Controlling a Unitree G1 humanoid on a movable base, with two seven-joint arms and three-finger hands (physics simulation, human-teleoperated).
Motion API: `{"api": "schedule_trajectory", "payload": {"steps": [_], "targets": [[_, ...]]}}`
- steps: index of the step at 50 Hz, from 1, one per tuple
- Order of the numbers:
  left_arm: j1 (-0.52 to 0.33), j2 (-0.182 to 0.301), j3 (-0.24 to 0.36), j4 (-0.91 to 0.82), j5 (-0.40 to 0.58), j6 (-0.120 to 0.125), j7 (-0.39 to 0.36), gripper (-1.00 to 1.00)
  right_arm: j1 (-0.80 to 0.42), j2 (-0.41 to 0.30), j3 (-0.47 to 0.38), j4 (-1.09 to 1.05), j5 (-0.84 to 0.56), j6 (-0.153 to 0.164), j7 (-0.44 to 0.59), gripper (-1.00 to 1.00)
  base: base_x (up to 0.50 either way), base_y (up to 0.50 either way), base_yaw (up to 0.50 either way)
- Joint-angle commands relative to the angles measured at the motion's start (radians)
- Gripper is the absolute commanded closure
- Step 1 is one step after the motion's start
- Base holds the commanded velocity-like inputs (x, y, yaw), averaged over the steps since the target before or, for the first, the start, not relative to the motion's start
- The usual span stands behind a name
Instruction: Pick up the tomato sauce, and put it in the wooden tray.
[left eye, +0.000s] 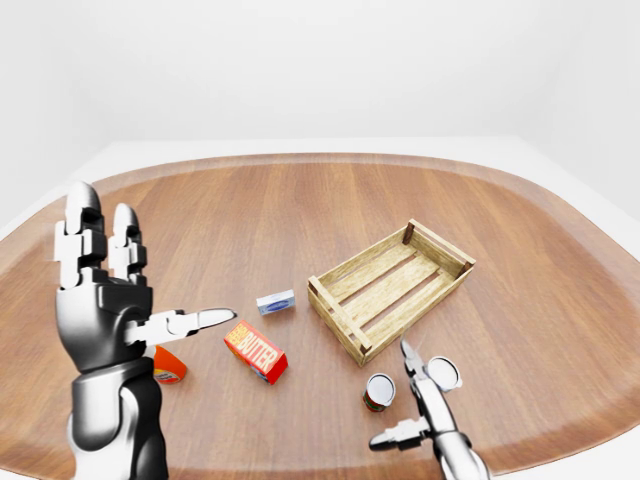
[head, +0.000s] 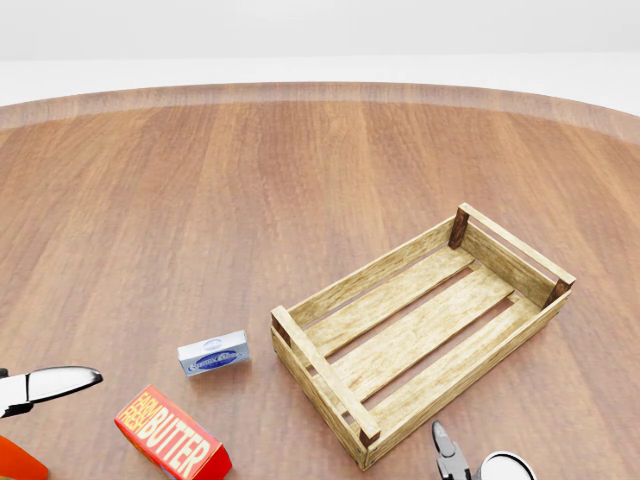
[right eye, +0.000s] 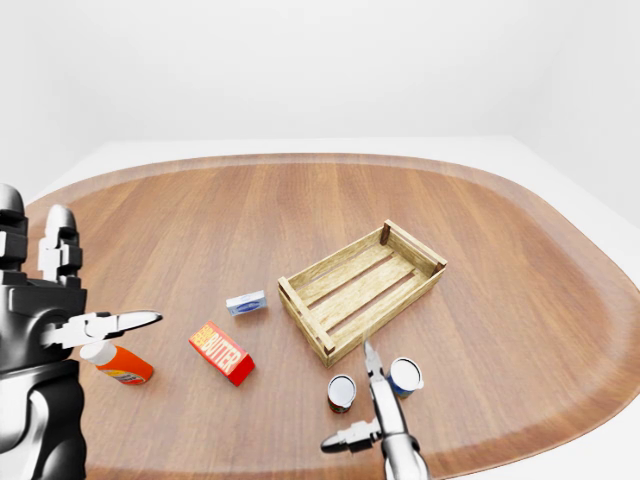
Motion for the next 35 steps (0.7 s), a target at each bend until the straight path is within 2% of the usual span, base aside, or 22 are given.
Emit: {"api": "schedule_trajectory", "payload": {"steps": [1, 35], "targets": [[0.001, -0.002, -0.008, 0.005, 0.006, 0.0, 0.0, -1.0, -0.015, 0.004, -0.004, 0.027, -0.005, 0.0, -0.001, -1.0, 0.0, 0.0, 0.0], [0.004, -0.003, -0.01, 0.005, 0.009, 0.0, -0.001, -1.0, -0.069, 0.008, 0.004, 0.12, -0.02, 0.0, -0.017, -1.0, 0.0, 0.0, 0.0]]}}
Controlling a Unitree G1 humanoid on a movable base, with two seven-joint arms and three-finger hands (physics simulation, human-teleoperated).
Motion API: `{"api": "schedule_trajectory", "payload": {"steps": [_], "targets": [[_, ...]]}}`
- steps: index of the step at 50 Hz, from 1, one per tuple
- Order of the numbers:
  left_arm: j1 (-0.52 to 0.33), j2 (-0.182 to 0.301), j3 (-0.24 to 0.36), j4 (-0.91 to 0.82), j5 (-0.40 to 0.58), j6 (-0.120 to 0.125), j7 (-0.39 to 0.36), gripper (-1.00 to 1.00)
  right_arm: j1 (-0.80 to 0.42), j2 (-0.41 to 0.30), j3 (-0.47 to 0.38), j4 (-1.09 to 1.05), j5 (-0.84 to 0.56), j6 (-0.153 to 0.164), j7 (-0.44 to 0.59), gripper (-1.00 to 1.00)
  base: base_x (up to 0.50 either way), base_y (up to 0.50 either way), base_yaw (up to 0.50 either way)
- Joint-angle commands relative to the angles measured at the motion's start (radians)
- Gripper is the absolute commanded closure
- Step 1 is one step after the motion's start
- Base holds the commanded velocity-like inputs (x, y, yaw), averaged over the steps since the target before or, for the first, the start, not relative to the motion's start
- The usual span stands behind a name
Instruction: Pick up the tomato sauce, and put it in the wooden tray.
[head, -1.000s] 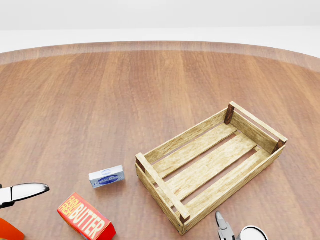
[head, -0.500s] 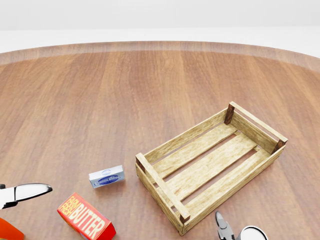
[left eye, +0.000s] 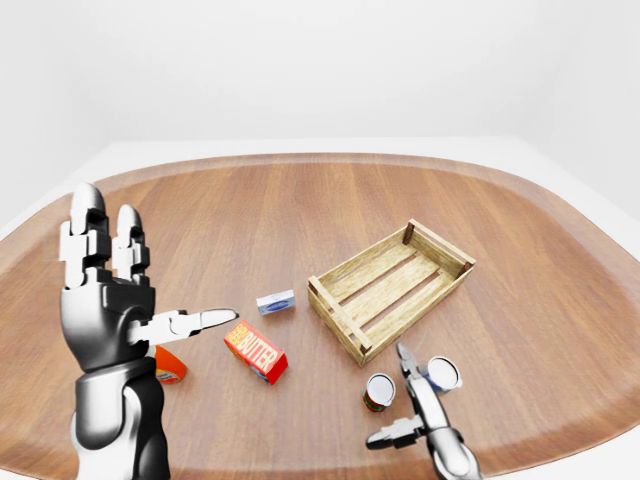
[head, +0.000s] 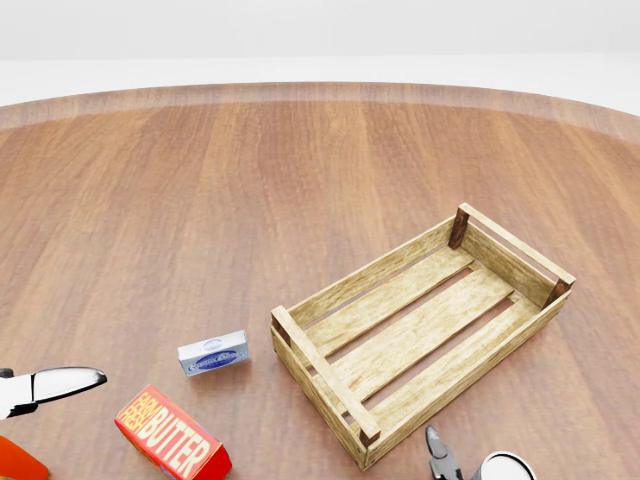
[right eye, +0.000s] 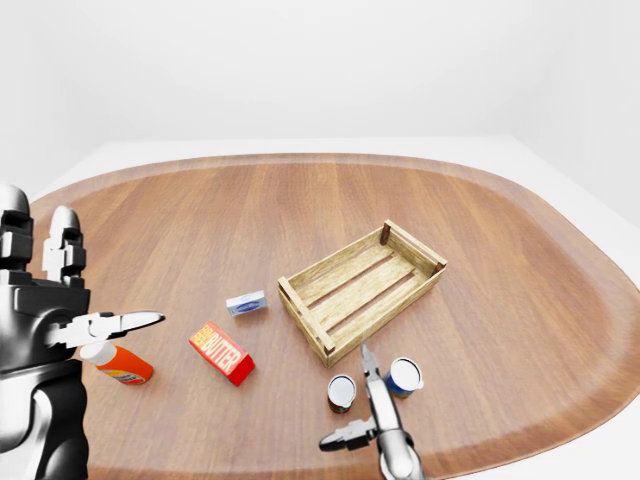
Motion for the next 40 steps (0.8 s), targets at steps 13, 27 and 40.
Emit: {"api": "schedule_trajectory", "payload": {"steps": [13, 27, 40], "targets": [[0.001, -0.001, -0.001, -0.001, 0.002, 0.0, 0.0, -1.0, -0.016, 0.002, 0.006, 0.019, -0.008, 0.0, -0.004, -1.0, 0.0, 0.0, 0.0], [0.001, -0.001, 0.0, -0.002, 0.001, 0.0, -0.001, -1.0, -0.035, 0.001, 0.002, 0.05, -0.011, 0.0, -0.01, -1.0, 0.0, 0.0, 0.0], [0.003, -0.002, -0.001, -0.006, 0.002, 0.0, -0.002, -1.0, -0.04, 0.001, -0.005, 0.06, -0.011, 0.0, -0.009, -1.0, 0.0, 0.0, 0.0]]}}
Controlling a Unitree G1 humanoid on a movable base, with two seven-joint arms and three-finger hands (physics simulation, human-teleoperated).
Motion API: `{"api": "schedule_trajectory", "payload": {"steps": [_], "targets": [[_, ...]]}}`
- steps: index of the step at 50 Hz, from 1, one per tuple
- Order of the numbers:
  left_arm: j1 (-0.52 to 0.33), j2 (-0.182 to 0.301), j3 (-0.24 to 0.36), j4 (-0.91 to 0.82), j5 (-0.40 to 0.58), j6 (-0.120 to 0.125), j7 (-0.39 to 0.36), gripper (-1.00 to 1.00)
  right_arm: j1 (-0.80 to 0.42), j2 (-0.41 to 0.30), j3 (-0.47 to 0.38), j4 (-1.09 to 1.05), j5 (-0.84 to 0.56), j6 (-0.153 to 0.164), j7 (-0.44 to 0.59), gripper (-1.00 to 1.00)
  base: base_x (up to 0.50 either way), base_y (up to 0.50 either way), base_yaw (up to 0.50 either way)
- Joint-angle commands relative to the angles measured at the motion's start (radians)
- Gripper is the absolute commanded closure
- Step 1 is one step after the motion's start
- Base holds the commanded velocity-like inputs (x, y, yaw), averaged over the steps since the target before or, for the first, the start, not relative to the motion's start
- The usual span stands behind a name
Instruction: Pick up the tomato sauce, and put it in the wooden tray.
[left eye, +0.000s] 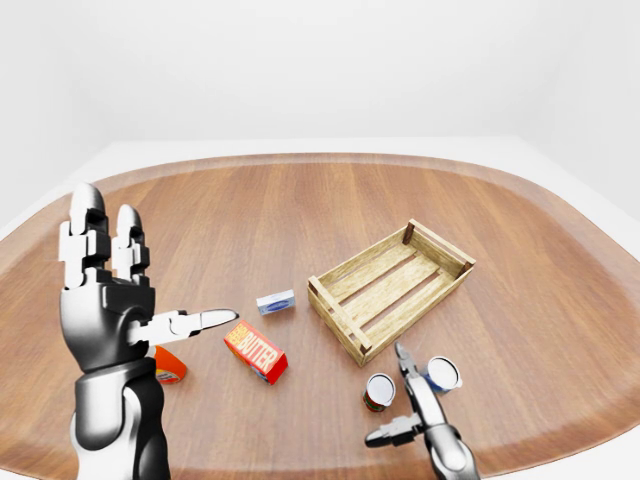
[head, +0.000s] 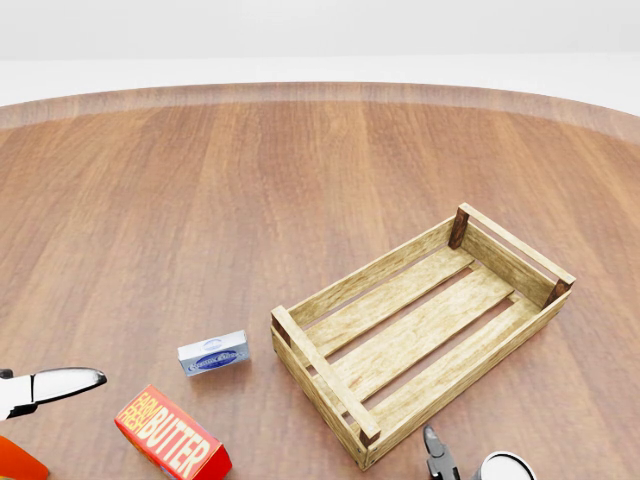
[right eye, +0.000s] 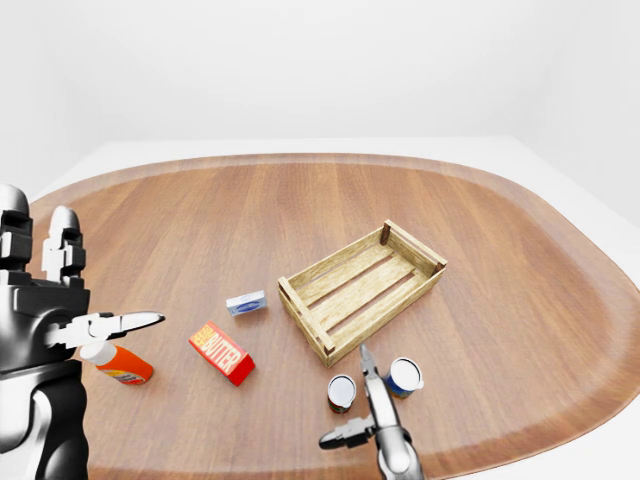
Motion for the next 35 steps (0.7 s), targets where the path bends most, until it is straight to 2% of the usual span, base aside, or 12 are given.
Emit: {"api": "schedule_trajectory", "payload": {"steps": [1, 19, 20, 21, 22, 23, 24, 25, 35], "targets": [[0.001, -0.001, -0.002, 0.0, 0.002, 0.0, -0.001, -1.0, -0.004, 0.001, -0.003, 0.003, -0.002, 0.0, 0.001, -1.0, 0.0, 0.0, 0.0], [0.004, -0.003, -0.007, 0.0, 0.007, 0.0, -0.002, -1.0, 0.0, 0.001, 0.015, -0.009, -0.009, 0.0, 0.014, -1.0, 0.0, 0.0, 0.0], [0.004, -0.003, -0.006, 0.0, 0.007, 0.0, -0.002, -1.0, -0.002, 0.001, 0.016, -0.005, -0.01, 0.0, 0.014, -0.81, 0.0, 0.0, 0.0], [0.003, -0.003, -0.005, -0.001, 0.006, 0.0, -0.002, -1.0, 0.0, 0.001, 0.017, -0.007, -0.009, 0.0, 0.016, -0.39, 0.0, 0.0, 0.0], [0.004, -0.003, -0.005, -0.001, 0.006, 0.0, -0.002, -1.0, 0.001, 0.001, 0.017, -0.009, -0.008, 0.0, 0.017, -0.24, 0.0, 0.0, 0.0], [0.004, -0.003, -0.004, -0.002, 0.005, 0.0, -0.002, -1.0, 0.0, 0.0, 0.017, -0.006, -0.008, 0.0, 0.018, 0.55, 0.0, 0.0, 0.0], [0.004, -0.003, -0.004, -0.002, 0.005, 0.0, -0.002, -1.0, 0.0, 0.0, 0.017, -0.006, -0.008, 0.0, 0.018, 0.55, 0.0, 0.0, 0.0], [0.004, -0.003, -0.004, -0.002, 0.005, 0.0, -0.002, -1.0, -0.001, 0.0, 0.017, -0.003, -0.007, 0.0, 0.019, 0.99, 0.0, 0.0, 0.0], [0.003, -0.002, -0.002, -0.002, 0.002, 0.0, -0.002, -1.0, 0.0, -0.002, 0.019, 0.004, -0.004, 0.0, 0.029, 1.0, 0.0, 0.0, 0.0]]}}
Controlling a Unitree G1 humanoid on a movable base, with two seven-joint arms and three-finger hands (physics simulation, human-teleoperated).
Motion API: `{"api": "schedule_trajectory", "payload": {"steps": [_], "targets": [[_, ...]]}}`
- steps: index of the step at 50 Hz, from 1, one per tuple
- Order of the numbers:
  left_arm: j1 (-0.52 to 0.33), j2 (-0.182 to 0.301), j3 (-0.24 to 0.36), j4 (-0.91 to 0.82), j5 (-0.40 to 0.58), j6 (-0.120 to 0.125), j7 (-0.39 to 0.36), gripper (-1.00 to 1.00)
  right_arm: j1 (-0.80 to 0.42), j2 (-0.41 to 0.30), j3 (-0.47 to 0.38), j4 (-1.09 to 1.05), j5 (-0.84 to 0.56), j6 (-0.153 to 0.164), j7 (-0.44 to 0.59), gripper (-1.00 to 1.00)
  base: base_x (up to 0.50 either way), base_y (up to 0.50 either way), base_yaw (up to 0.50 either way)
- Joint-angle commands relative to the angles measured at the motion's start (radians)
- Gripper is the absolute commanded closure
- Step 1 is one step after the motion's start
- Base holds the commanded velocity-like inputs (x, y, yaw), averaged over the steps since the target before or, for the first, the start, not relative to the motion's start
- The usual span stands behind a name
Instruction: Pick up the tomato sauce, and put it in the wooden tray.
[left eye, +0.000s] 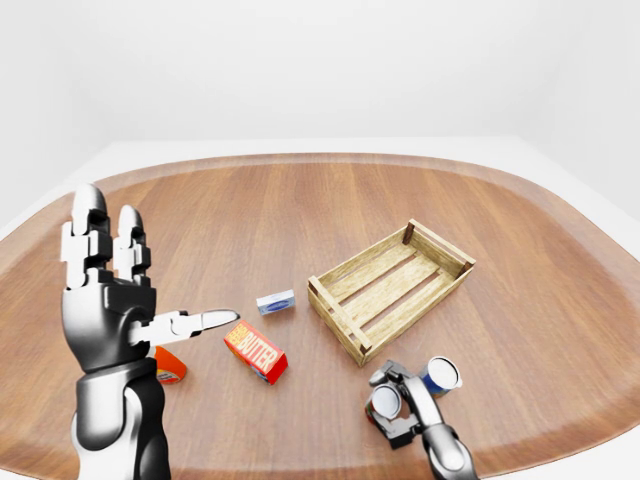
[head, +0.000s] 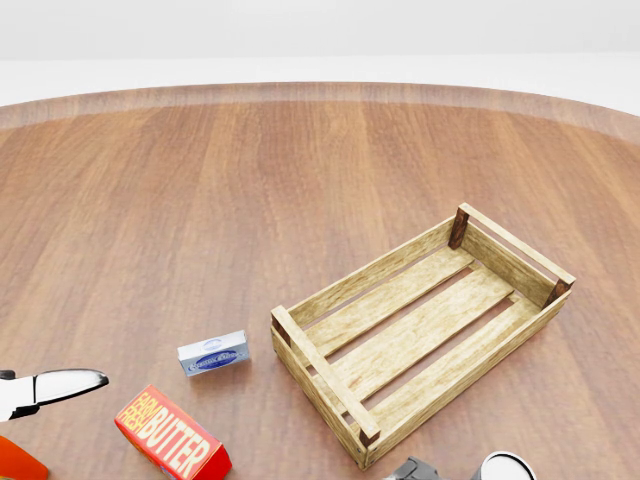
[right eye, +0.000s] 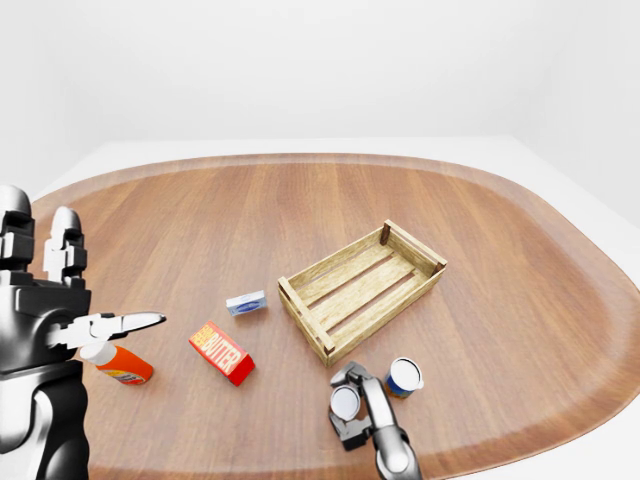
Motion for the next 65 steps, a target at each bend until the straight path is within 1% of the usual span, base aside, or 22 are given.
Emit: {"api": "schedule_trajectory", "payload": {"steps": [1, 6, 8, 13, 18, 19, 21, 29, 31, 32, 33, 37, 38, 40, 44, 52, 62, 65], "targets": [[-0.001, 0.0, 0.002, -0.001, -0.002, 0.0, 0.0, -1.0, 0.001, -0.001, 0.002, 0.002, -0.012, 0.0, 0.011, 1.0, 0.0, 0.0, 0.0], [-0.001, 0.001, 0.0, 0.005, 0.0, 0.0, 0.0, -1.0, 0.003, 0.0, 0.007, 0.007, -0.012, 0.0, 0.018, 1.0, 0.0, 0.0, 0.0], [-0.001, 0.001, 0.002, 0.003, -0.003, 0.0, -0.001, -1.0, 0.009, 0.001, 0.011, 0.005, 0.006, 0.0, 0.037, 1.0, 0.0, 0.0, 0.0], [-0.003, 0.002, 0.0, 0.011, -0.001, 0.0, 0.0, -1.0, 0.015, 0.0, 0.012, -0.011, -0.004, 0.0, 0.029, 1.0, 0.0, 0.0, 0.0], [-0.005, 0.003, -0.001, 0.02, 0.0, 0.0, 0.0, -1.0, 0.086, -0.006, 0.033, -0.174, 0.015, 0.0, 0.061, 1.0, 0.0, 0.0, 0.0], [-0.005, 0.003, -0.001, 0.02, 0.0, 0.0, 0.0, -1.0, 0.088, -0.007, 0.035, -0.178, 0.016, 0.0, 0.06, 1.0, 0.0, 0.0, 0.0], [-0.006, 0.004, 0.001, 0.018, -0.003, 0.0, 0.001, -1.0, 0.13, -0.012, 0.04, -0.304, 0.04, 0.0, 0.078, 1.0, 0.0, 0.0, 0.0], [-0.008, 0.006, 0.002, 0.018, -0.004, 0.0, 0.003, -1.0, 0.23, -0.041, 0.072, -0.581, 0.087, 0.0, 0.093, 1.0, 0.0, 0.0, 0.0], [-0.008, 0.006, 0.002, 0.018, -0.005, 0.0, 0.003, -1.0, 0.23, -0.044, 0.074, -0.584, 0.088, 0.0, 0.09, 1.0, 0.0, 0.0, 0.0], [-0.009, 0.006, 0.001, 0.02, -0.003, 0.0, 0.003, -1.0, 0.253, -0.049, 0.081, -0.65, 0.097, 0.0, 0.095, 1.0, 0.0, 0.0, 0.0], [-0.009, 0.006, 0.001, 0.02, -0.003, 0.0, 0.004, -1.0, 0.259, -0.053, 0.084, -0.673, 0.101, 0.0, 0.092, 1.0, 0.0, 0.0, 0.0], [-0.009, 0.006, 0.001, 0.02, -0.003, 0.0, 0.004, -1.0, 0.259, -0.058, 0.088, -0.675, 0.103, 0.0, 0.087, 1.0, 0.0, 0.0, 0.0], [-0.01, 0.007, 0.001, 0.018, -0.003, 0.0, 0.004, -1.0, 0.283, -0.065, 0.093, -0.749, 0.107, 0.0, 0.089, 1.0, 0.0, 0.0, 0.0], [-0.01, 0.007, 0.001, 0.018, -0.003, 0.0, 0.004, -1.0, 0.284, -0.069, 0.096, -0.754, 0.108, 0.0, 0.086, 1.0, 0.0, 0.0, 0.0], [-0.011, 0.008, 0.004, 0.016, -0.006, 0.0, 0.004, -1.0, 0.31, -0.082, 0.105, -0.864, 0.116, 0.0, 0.078, 1.0, 0.0, 0.0, 0.0], [-0.011, 0.008, 0.004, 0.017, -0.005, 0.0, 0.004, -1.0, 0.326, -0.097, 0.118, -0.993, 0.128, 0.0, 0.068, 1.0, 0.0, 0.0, 0.0], [-0.01, 0.007, 0.002, 0.02, -0.003, 0.0, 0.004, -1.0, 0.277, -0.083, 0.099, -1.072, 0.132, 0.0, 0.069, 1.0, 0.0, 0.0, 0.0], [-0.01, 0.007, 0.002, 0.02, -0.003, 0.0, 0.004, -1.0, 0.265, -0.077, 0.093, -1.083, 0.131, 0.012, 0.074, 1.0, 0.0, 0.0, 0.0]]}}
